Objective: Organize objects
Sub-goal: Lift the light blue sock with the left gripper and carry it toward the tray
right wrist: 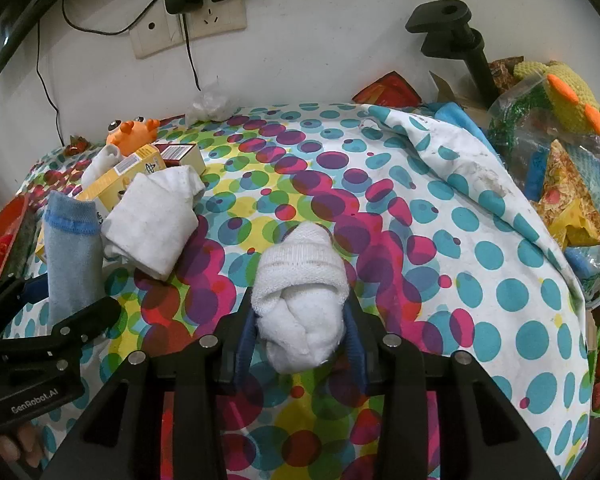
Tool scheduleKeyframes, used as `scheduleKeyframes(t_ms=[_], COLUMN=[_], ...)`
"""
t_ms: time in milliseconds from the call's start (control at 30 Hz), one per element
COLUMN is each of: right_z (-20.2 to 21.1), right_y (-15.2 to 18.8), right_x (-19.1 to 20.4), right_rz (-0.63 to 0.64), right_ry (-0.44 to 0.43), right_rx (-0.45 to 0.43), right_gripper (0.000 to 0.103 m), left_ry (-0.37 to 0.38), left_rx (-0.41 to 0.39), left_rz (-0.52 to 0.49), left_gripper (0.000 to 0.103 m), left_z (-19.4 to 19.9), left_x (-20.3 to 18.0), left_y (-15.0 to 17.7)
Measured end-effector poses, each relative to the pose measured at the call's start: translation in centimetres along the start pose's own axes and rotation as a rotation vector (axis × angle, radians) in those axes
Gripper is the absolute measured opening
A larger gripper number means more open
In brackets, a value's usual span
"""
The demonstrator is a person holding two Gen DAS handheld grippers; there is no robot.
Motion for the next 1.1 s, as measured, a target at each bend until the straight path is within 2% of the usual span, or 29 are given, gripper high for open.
scheduleKeyframes(t_ms=[33, 67, 167, 400, 567, 633, 700, 833, 1100], right_z=[0.0, 0.0, 0.0, -0.1, -0.1, -0.1, -0.1, -0.1, -0.2], right_y=[0.0, 0.0, 0.1, 0.1, 0.1, 0.0, 0.0, 0.0, 0.0], right_x=[0.0, -0.1, 0.0, 0.0, -0.1, 0.0, 0.1, 0.1, 0.3], right_rz=[-0.001, -0.003, -0.004, -0.008, -0.01, -0.012, -0.012, -0.016, -0.021], right_ry=[0.0, 0.0, 0.003, 0.009, 0.016, 0.016, 0.018, 0.022, 0.028], right_rx=[-0.002, -0.004, -0.005, -0.003, -0.002, -0.001, -0.001, -0.001, 0.0], right_gripper=[0.034, 0.034, 0.032, 0.031, 0.031, 0.031, 0.032, 0.032, 0.032], left_ry=[0.003, 0.006, 0.004, -0.03, -0.042, -0.076, -0.08, -0.061, -0.09], left_rx=[-0.008, -0.013, -0.02, -0.054, -0.038, -0.04, -0.043, -0.006, -0.009], left_rz=[0.004, 0.006, -0.001, -0.036, -0.04, -0.066, -0.075, -0.044, 0.028], left_gripper=[0.046, 0.041, 0.038, 0.036, 0.035, 0.036, 0.035, 0.035, 0.036], left_z=[0.2, 0.3, 0.5, 1.2, 1.9, 2.4, 3.1, 3.8, 7.0], left_x=[0.1, 0.1, -0.1, -0.8, -1.3, -1.7, -1.9, -1.4, 1.8], left_y=[0.0, 0.0, 0.0, 0.3, 1.5, 2.1, 2.7, 3.7, 5.7])
Point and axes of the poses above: each gripper's, at about its wrist camera, not at the fingertips, and z roughly against the way its jaws point, x to its left, y to its underside, the point moved 1 cm from there along -z, roughly the way its jaws point, and after that the axes turned 3 degrees about z, right-handed, at the moved point
